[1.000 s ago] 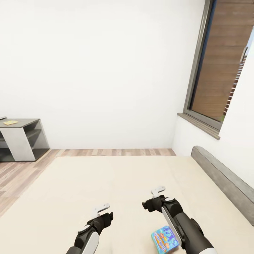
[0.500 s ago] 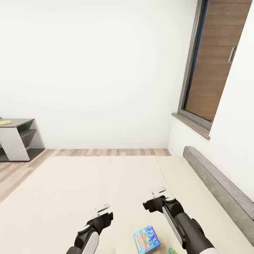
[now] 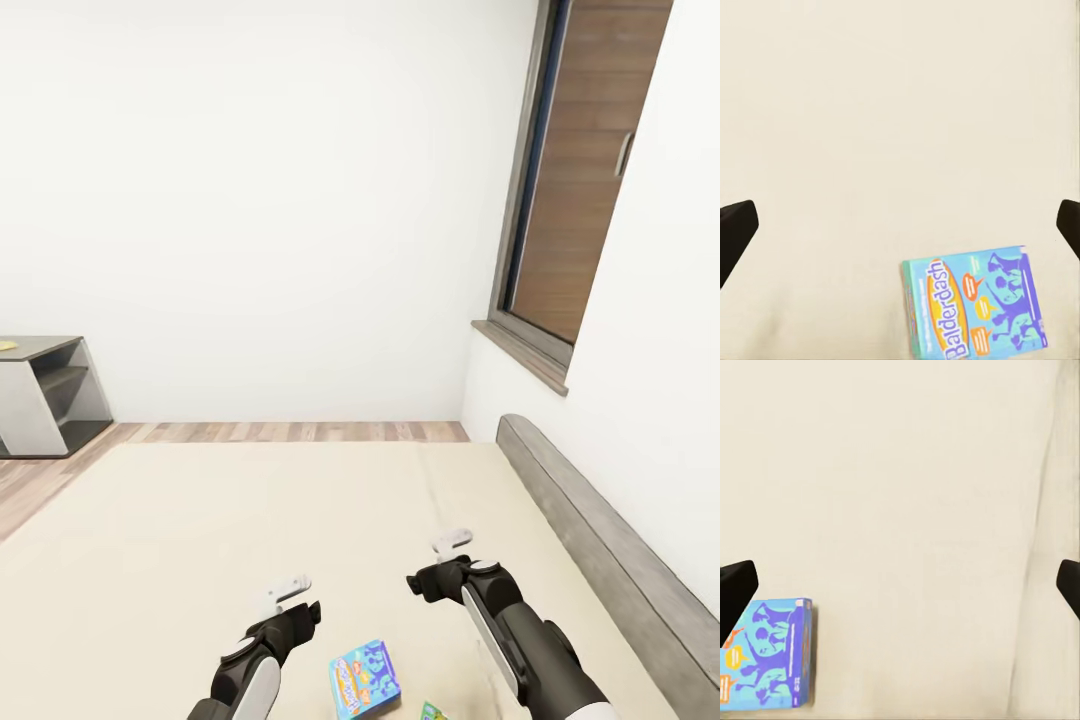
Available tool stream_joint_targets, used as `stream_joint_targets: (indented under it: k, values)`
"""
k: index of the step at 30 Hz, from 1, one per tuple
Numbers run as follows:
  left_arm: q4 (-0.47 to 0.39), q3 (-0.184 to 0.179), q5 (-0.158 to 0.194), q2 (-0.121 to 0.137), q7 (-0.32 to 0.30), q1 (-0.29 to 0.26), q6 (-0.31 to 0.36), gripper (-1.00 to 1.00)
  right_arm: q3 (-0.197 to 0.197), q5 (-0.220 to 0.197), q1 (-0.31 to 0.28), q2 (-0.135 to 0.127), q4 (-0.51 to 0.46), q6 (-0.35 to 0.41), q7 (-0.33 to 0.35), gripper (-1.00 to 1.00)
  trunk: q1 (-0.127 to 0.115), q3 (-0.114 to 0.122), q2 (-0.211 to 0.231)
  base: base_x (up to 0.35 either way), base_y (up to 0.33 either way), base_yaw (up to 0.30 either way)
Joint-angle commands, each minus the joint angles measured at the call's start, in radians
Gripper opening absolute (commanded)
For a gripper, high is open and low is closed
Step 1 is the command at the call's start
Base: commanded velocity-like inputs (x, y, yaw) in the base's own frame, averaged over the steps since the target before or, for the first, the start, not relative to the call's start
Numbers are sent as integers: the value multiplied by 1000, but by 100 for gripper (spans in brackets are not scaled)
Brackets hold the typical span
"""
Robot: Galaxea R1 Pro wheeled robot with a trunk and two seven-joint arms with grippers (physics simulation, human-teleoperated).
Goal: Put all the toys in the child's room - the three board games (two on the bed and one on the table), the two jigsaw puzzles on the table, and the tennis ball on the table - inside the toy box on the table in the child's room.
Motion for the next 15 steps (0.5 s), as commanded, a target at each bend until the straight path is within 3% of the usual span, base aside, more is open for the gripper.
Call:
stream_joint_targets:
  k: [1, 15]
  values:
    - [-2, -1, 10, 0, 9, -1, 2, 100, 0, 1, -1, 0, 0, 4, 3, 100, 0, -1, -1, 0, -304, 0]
    - [-2, -1, 9, 1, 9, -1, 2, 100, -1, 0, -1, -16, 2, 4, 4, 100, 0, -1, -1, 0, -304, 0]
